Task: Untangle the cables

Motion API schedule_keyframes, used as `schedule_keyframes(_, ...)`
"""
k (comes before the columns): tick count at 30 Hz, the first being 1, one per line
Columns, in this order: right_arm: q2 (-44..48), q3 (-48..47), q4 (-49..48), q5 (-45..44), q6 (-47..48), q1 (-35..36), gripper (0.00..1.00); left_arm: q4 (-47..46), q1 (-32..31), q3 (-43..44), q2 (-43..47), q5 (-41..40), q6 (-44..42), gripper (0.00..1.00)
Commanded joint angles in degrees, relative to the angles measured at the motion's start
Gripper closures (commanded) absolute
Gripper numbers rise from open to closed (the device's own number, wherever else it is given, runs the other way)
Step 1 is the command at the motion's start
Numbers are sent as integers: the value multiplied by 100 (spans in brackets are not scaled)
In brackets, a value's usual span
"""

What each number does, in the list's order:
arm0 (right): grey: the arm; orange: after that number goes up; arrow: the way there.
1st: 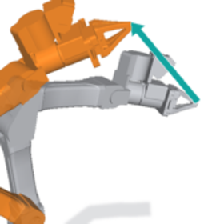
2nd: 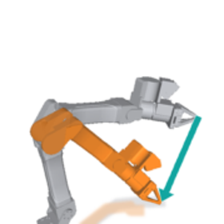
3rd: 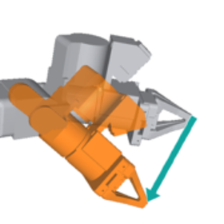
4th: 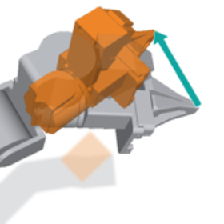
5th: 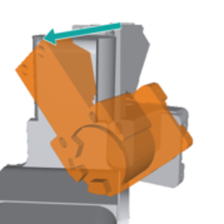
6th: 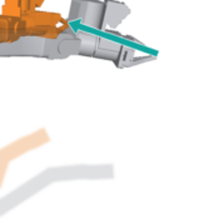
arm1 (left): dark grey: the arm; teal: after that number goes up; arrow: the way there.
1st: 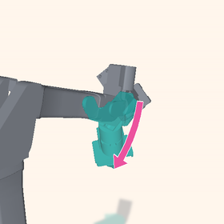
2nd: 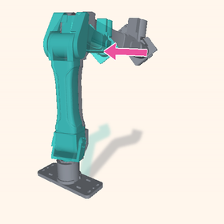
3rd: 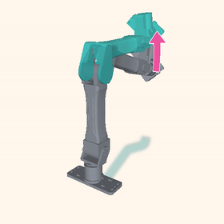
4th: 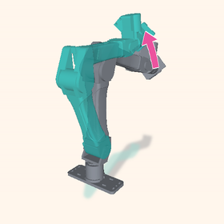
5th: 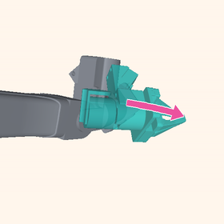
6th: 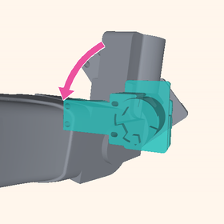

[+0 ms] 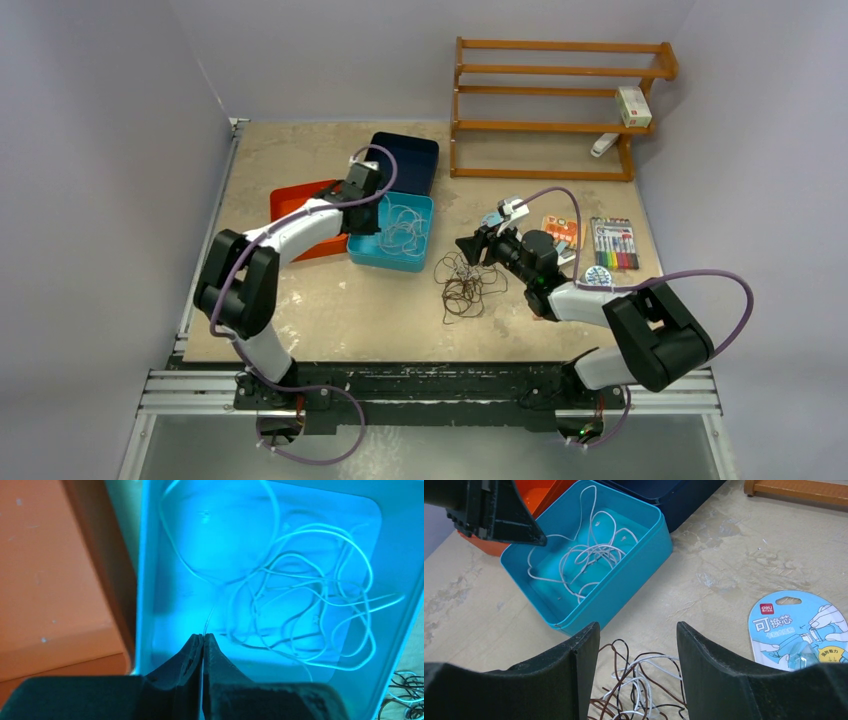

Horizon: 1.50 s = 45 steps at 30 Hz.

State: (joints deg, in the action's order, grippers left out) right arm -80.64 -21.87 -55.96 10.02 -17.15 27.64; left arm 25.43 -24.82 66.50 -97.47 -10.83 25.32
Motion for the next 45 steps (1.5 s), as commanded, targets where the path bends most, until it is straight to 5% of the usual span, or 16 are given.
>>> schedule_keyframes(1,-13,-143,-196,-17,-34,19,39,-201,-363,392,-228,-497,-141,100)
schedule_keyframes(8,-22,-147,-203,-27,-21,22,39,-79,-524,502,-485,-928,-203,98)
schedule_keyframes(13,2,-135,-230,-18,-43,20,39,4,-524,502,-222,-1129,-181,74)
schedule_keyframes(19,177,-174,-137,-129,13,22,39,142,-524,509,187,-1165,-185,60)
schedule_keyframes(33,450,-273,116,-133,152,21,39,236,-524,441,628,-1161,-308,51)
schedule_keyframes(45,844,-439,207,889,545,21,38,-394,-50,84,1371,-516,-137,49)
